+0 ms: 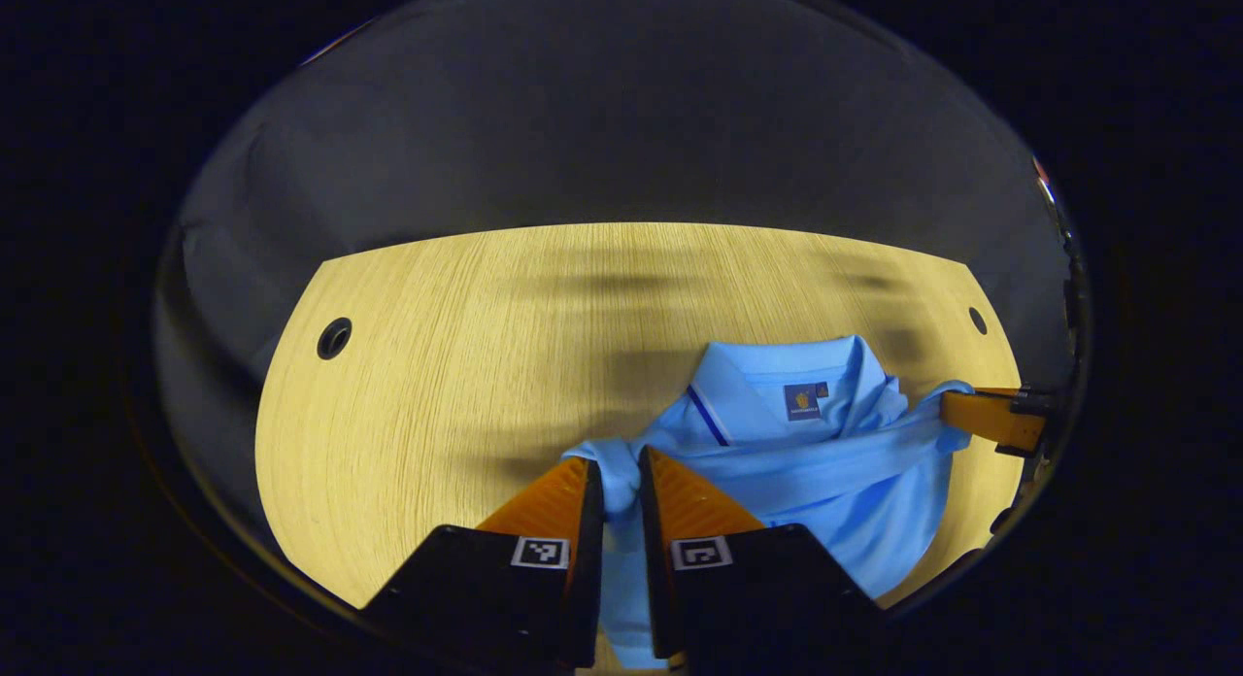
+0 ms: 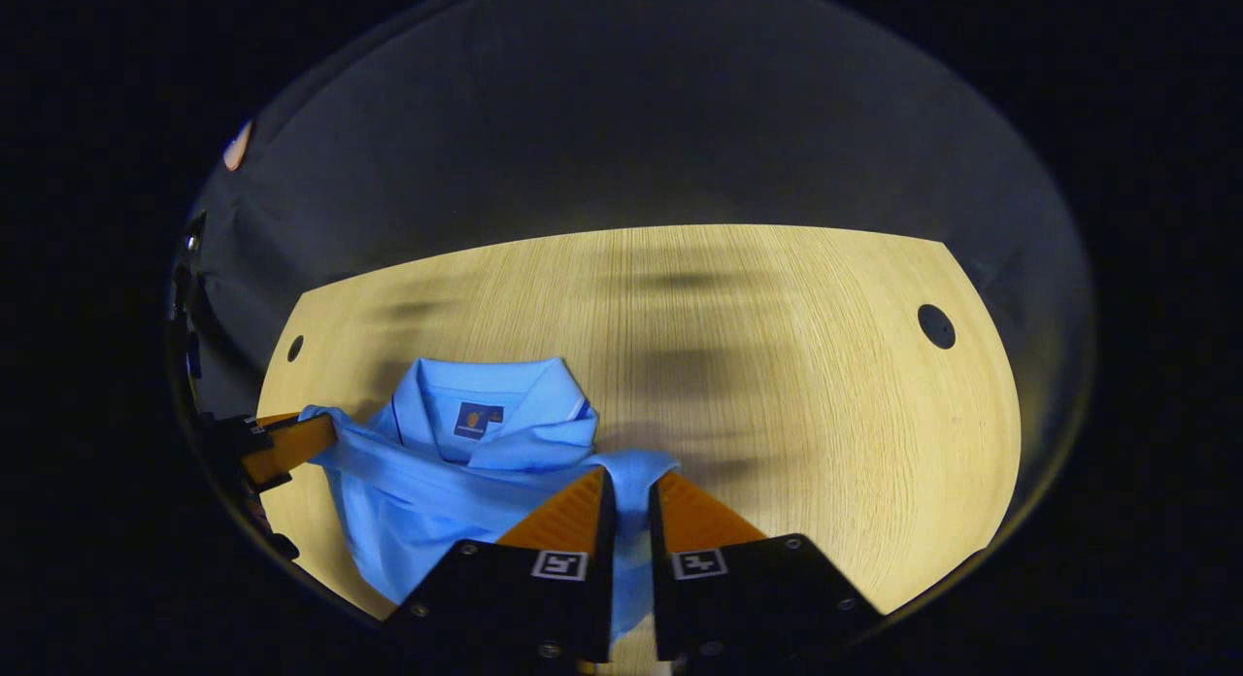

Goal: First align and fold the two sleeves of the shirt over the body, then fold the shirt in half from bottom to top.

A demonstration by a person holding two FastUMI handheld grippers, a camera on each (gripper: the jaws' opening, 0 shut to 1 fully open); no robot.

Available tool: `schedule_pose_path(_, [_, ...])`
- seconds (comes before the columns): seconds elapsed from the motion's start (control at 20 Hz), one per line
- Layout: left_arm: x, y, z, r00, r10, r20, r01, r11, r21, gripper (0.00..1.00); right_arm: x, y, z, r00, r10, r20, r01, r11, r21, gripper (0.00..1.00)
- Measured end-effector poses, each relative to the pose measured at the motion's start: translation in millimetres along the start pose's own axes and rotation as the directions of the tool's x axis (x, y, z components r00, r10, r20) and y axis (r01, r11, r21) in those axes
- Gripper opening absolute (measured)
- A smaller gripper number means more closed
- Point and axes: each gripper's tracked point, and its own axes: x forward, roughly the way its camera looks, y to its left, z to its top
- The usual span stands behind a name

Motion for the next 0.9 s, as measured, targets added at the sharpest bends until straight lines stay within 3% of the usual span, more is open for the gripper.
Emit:
schedule_pose_path(0.2, [2.6, 2.6, 8.0, 0.999, 0.018, 0.044, -0.017, 1.0, -0.016, 0.87, -0.1, -16.1, 4.3, 0.997, -0.057, 0.051, 0.062, 0.995, -0.082, 0.92])
schedule_pose_path(0.25, [1.6, 2.9, 7.6, 0.998, 0.027, 0.051, -0.025, 0.999, -0.028, 0.97, -4.7, -14.8, 2.8, 0.998, -0.051, 0.047, 0.055, 0.996, -0.076, 1.0])
schedule_pose_path(0.4, [-14.5, 2.9, 16.3, 0.996, 0.017, 0.089, -0.013, 0.999, -0.04, 1.0, -22.9, -10.8, 10.8, 0.996, -0.036, 0.083, 0.04, 0.998, -0.051, 1.0])
schedule_pose_path(0.55, [-31.7, -3.5, 22.1, 0.993, -0.021, 0.112, 0.022, 1.0, 0.0, 1.0, -50.2, -7.6, 22.4, 0.991, -0.026, 0.132, 0.032, 0.999, -0.042, 1.0])
schedule_pose_path(0.65, [-35.7, 1.4, 23.8, 0.994, -0.011, 0.112, 0.008, 1.0, 0.023, 1.0, -60.1, -4.5, 24.0, 0.988, -0.019, 0.154, 0.026, 0.999, -0.043, 1.0])
schedule_pose_path(0.8, [-54.5, 26.6, 11.3, 0.999, 0.008, 0.05, -0.011, 0.998, 0.056, 0.99, -70.7, -4.9, 14.0, 0.988, -0.018, 0.153, 0.025, 0.999, -0.041, 1.0])
schedule_pose_path(0.9, [-69.5, 36.5, 1.2, 1.0, 0.004, 0.027, -0.005, 1.0, 0.022, 0.99, -78.0, -6.2, 6.8, 0.99, -0.018, 0.143, 0.024, 0.999, -0.043, 1.0])
